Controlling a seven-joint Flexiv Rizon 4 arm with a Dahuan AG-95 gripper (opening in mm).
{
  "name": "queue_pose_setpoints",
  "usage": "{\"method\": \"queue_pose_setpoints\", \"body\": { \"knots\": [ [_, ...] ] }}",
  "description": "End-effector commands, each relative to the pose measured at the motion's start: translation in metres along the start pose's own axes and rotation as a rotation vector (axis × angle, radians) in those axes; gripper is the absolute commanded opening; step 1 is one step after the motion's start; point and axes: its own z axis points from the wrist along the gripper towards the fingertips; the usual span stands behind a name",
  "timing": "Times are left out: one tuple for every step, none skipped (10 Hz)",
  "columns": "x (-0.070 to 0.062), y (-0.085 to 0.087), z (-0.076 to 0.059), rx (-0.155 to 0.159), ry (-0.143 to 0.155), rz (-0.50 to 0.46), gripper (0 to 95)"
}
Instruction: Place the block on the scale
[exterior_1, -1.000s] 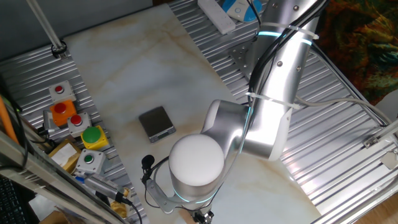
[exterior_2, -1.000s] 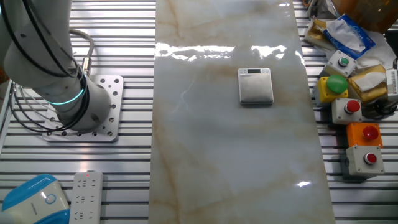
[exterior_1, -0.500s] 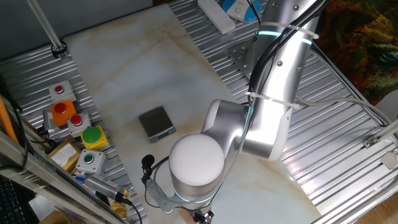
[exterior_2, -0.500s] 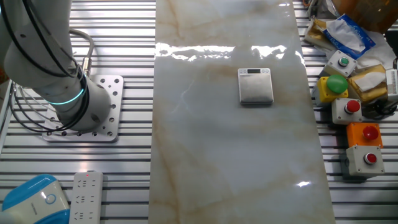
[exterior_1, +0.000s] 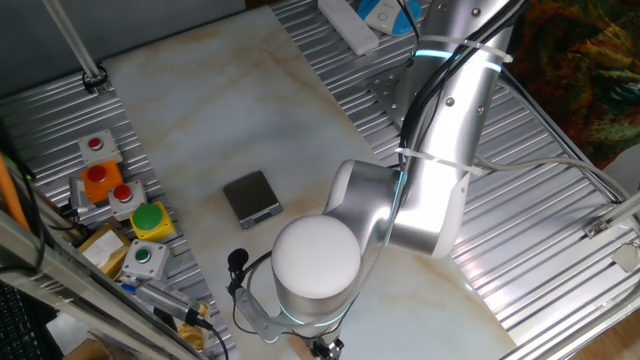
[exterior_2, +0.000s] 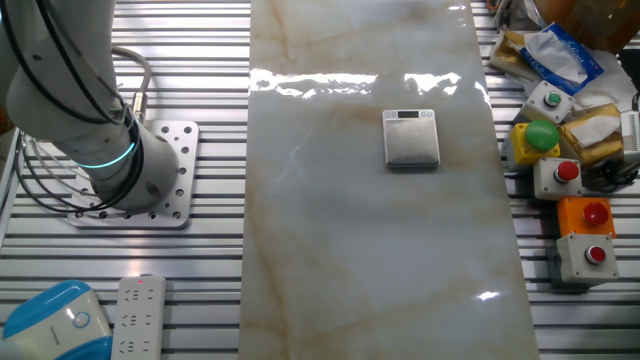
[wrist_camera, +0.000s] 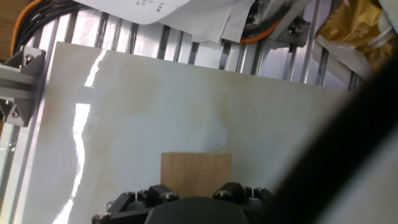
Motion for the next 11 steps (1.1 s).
{"method": "queue_pose_setpoints", "body": {
  "knots": [
    [0.000,0.000,0.000,0.000,0.000,0.000,0.0],
    [0.085,-0.172,-0.068,-0.007,0.049,-0.189,0.0],
    [0.084,-0.172,-0.068,-0.010,0.048,-0.189,0.0],
    [0.083,-0.173,-0.069,-0.012,0.047,-0.190,0.0],
    [0.082,-0.173,-0.069,-0.014,0.046,-0.190,0.0],
    [0.081,-0.174,-0.069,-0.008,0.048,-0.194,0.0],
    [0.080,-0.174,-0.069,-0.010,0.047,-0.194,0.0],
    [0.080,-0.174,-0.069,-0.008,0.048,-0.194,0.0],
    [0.080,-0.175,-0.069,-0.008,0.048,-0.193,0.0],
    [0.079,-0.178,-0.070,-0.008,0.048,-0.195,0.0],
    [0.077,-0.184,-0.070,-0.008,0.048,-0.199,0.0]
  ]
}}
